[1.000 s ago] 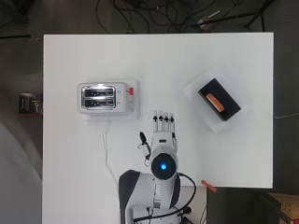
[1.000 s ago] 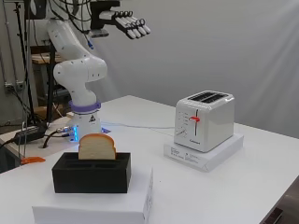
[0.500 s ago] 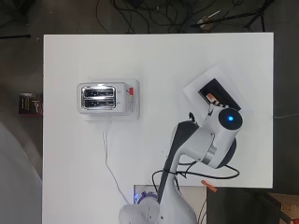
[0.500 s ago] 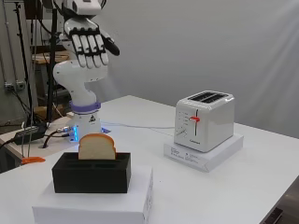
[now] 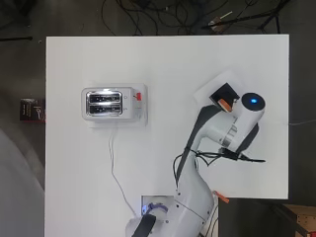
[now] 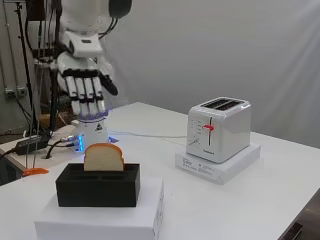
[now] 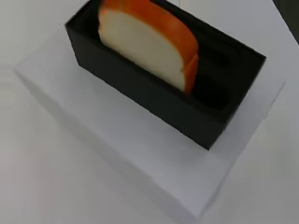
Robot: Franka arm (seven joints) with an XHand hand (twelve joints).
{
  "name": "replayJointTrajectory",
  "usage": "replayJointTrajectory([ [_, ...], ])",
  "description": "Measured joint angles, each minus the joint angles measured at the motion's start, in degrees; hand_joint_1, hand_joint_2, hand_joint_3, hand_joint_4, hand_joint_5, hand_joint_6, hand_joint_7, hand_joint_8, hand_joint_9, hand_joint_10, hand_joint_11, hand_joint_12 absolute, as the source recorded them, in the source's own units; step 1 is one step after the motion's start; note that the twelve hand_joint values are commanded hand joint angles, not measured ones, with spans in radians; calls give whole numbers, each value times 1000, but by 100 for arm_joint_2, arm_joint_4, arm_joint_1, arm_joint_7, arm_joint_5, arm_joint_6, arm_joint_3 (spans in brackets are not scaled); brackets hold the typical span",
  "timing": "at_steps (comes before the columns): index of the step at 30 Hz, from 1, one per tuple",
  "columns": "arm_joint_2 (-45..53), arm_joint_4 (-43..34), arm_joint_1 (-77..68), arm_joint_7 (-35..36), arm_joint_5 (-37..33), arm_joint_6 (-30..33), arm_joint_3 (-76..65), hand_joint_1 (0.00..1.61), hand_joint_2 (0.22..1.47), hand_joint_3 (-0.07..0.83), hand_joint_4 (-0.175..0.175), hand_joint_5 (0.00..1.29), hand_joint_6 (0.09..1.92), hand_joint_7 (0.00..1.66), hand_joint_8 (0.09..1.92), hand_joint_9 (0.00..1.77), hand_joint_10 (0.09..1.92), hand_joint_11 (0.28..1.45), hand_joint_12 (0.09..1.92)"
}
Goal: Teleoperate dual arm-hand system to toast a bread
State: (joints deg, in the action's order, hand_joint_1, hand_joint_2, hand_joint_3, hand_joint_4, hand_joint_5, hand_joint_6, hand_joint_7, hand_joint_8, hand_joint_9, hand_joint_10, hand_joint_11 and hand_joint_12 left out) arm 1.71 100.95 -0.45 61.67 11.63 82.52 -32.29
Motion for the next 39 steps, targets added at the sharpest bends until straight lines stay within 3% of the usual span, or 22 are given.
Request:
replayJointTrajectory([
  [6,-1187,-152,-2770,-107,600,-7,-1328,243,1035,0,-3,448,87,511,87,585,87,436,87],
  [15,-3466,-713,-7605,-665,1729,-287,-6408,227,1036,0,11,443,87,553,87,634,87,458,87],
  [20,-4003,-759,-8336,-830,2168,-243,-7325,225,1019,-6,17,448,87,526,87,613,87,444,87],
  [28,-4072,-159,-8105,-757,2274,13,-6983,382,998,0,25,533,87,611,87,701,87,448,87],
  [29,-4085,-62,-8071,-748,2257,44,-6912,752,1016,1,-47,688,396,805,238,888,229,567,87],
  [30,-4089,-21,-8059,-749,2242,46,-6891,988,1053,1,-81,771,717,964,480,1063,367,694,87],
  [31,-4094,-17,-8061,-751,2237,46,-6903,1114,1086,0,-95,796,946,1056,625,1183,366,768,92],
  [33,-4137,-71,-8067,-790,2188,112,-7010,1297,1111,1,-150,749,1181,1034,804,1148,727,816,101],
  [34,-4162,-101,-8064,-815,2160,147,-7081,1289,1118,-5,-150,763,1209,1084,780,1171,685,831,107],
  [37,-4206,-142,-7994,-891,2173,360,-7181,1257,1116,1,-159,793,1210,1182,699,1358,257,849,137],
  [39,-4216,-79,-7829,-906,2186,490,-7063,1254,1118,0,-171,792,1204,1194,698,1416,127,847,152],
])
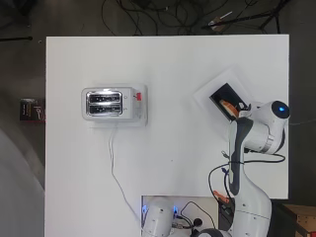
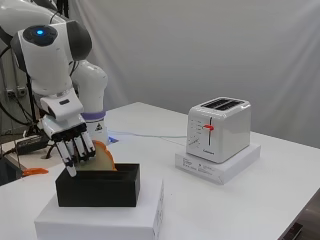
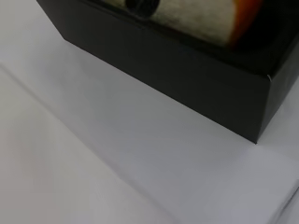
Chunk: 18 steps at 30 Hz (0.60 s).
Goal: Teleoperate dual arm-hand system to toast a bread
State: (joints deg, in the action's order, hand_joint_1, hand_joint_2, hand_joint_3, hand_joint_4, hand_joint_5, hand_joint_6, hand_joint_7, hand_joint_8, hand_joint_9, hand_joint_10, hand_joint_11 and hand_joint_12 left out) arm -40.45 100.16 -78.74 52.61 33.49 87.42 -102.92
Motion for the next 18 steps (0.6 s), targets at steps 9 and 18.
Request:
replayJointTrajectory([
  [9,-122,124,997,63,-95,110,2330,1243,1150,1,-175,730,1224,1122,878,1518,87,694,683],
  [18,-495,1401,1962,481,-613,613,4974,1231,1174,0,-175,708,1250,1050,1019,1449,87,688,529],
])
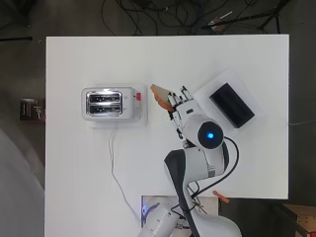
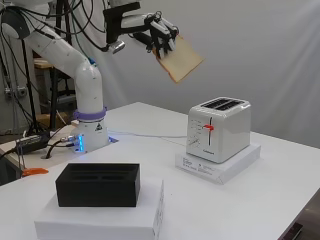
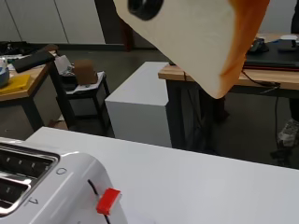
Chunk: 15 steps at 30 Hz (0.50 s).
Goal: Teleoperate dual arm-hand system to toast a bread
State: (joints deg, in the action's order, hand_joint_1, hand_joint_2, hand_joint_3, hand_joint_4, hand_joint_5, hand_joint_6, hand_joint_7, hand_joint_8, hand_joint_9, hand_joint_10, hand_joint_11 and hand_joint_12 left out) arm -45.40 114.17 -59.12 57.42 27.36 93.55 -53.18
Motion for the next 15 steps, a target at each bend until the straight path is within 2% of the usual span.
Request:
replayJointTrajectory([
  [5,183,552,-67,8,-140,397,545,1234,1170,-1,-175,713,1226,1062,1006,1461,87,705,482],
  [7,471,635,-147,105,-214,342,529,1236,1165,-2,-175,723,1213,1074,983,1460,87,707,482],
  [11,1514,45,-251,429,-730,115,468,1236,1167,0,-175,715,1194,1070,1004,1472,87,713,505],
  [15,3101,-774,87,1070,-1748,-264,629,1239,1161,-1,-175,724,1192,1084,970,1479,87,702,509],
])
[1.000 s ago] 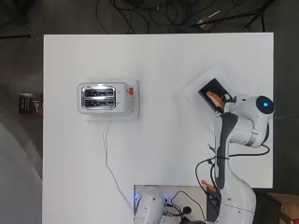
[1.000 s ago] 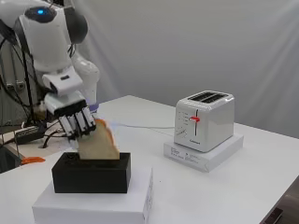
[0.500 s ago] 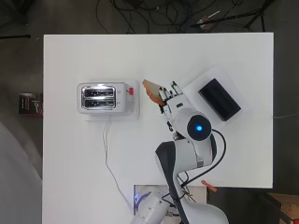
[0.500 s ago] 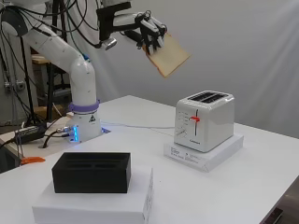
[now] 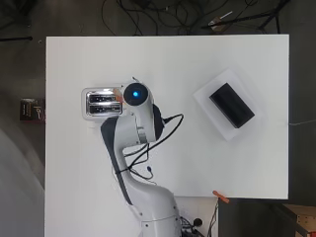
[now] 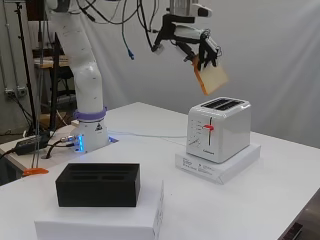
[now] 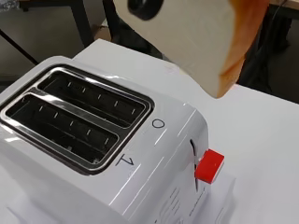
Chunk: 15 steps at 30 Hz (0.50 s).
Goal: Teleoperate dual arm-hand system to toast a bread
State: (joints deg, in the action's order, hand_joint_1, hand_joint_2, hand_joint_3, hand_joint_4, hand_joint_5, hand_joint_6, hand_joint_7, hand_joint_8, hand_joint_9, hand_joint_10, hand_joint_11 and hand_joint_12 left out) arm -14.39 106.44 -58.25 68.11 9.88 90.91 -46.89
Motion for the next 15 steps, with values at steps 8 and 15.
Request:
replayJointTrajectory([
  [8,936,-933,-589,-202,-375,-611,-897,1233,1172,-1,-175,712,1212,1049,1035,1455,87,707,541],
  [15,-420,-1507,-5051,-654,249,-1129,-3129,1230,1180,-1,-175,711,1181,1023,1108,1483,87,645,816],
])
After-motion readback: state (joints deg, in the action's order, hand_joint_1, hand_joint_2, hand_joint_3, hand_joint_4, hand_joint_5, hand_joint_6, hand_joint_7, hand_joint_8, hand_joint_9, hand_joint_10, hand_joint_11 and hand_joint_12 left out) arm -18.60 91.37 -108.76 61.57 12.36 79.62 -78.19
